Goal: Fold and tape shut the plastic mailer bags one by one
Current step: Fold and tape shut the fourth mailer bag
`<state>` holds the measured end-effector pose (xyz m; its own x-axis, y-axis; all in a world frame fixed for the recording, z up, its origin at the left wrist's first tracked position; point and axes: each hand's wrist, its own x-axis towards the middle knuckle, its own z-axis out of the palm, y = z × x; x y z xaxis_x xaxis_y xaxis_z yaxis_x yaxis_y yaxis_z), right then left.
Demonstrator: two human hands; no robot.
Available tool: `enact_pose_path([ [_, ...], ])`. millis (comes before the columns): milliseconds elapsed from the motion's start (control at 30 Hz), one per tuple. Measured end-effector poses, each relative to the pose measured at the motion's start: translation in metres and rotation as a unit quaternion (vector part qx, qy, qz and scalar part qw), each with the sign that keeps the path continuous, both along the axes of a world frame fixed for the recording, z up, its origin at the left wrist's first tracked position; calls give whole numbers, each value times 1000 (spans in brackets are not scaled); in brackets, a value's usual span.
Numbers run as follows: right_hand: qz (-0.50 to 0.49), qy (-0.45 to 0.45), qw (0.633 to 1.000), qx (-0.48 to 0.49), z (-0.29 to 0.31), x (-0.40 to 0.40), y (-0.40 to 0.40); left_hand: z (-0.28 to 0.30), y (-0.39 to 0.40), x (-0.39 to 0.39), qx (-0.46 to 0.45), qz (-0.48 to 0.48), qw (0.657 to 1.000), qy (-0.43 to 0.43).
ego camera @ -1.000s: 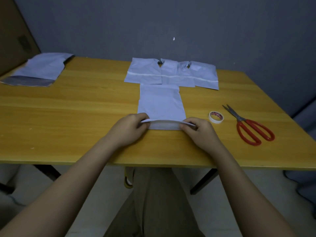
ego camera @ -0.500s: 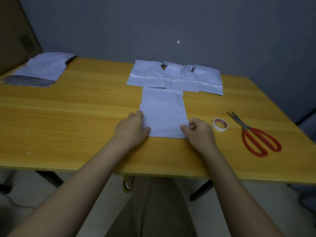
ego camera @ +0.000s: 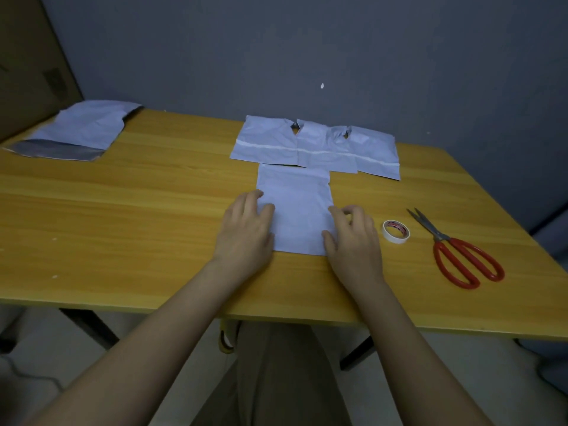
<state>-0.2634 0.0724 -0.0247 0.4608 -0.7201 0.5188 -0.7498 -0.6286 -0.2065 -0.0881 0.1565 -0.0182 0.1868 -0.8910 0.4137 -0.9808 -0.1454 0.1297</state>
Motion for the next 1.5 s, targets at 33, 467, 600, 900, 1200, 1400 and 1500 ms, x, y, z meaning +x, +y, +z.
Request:
enact_pose_path([
  [33, 35, -9, 999, -32, -1, 2, 2, -2, -1, 0, -28, -36, 999, 0],
  [467, 56, 223, 936, 267, -2, 1, 12, -12, -6, -6, 261, -26, 960, 94],
  [600, -22, 239, 932, 271, 1, -13, 13, -11, -3, -7, 288, 27, 953, 92],
  [900, 86, 206, 948, 227, 1, 15, 16, -7, -3, -17, 306, 52, 945, 107],
  [1200, 94, 211, 946, 226, 19, -6, 1, 9, -5, -23, 292, 14, 953, 84],
  [1400, 152, 81, 958, 227, 12, 18, -2, 12, -6, -16, 238, 5, 965, 112],
  [1500, 128, 202, 941, 238, -3, 22, -5, 8, -6, -6, 218, -4, 966, 141],
])
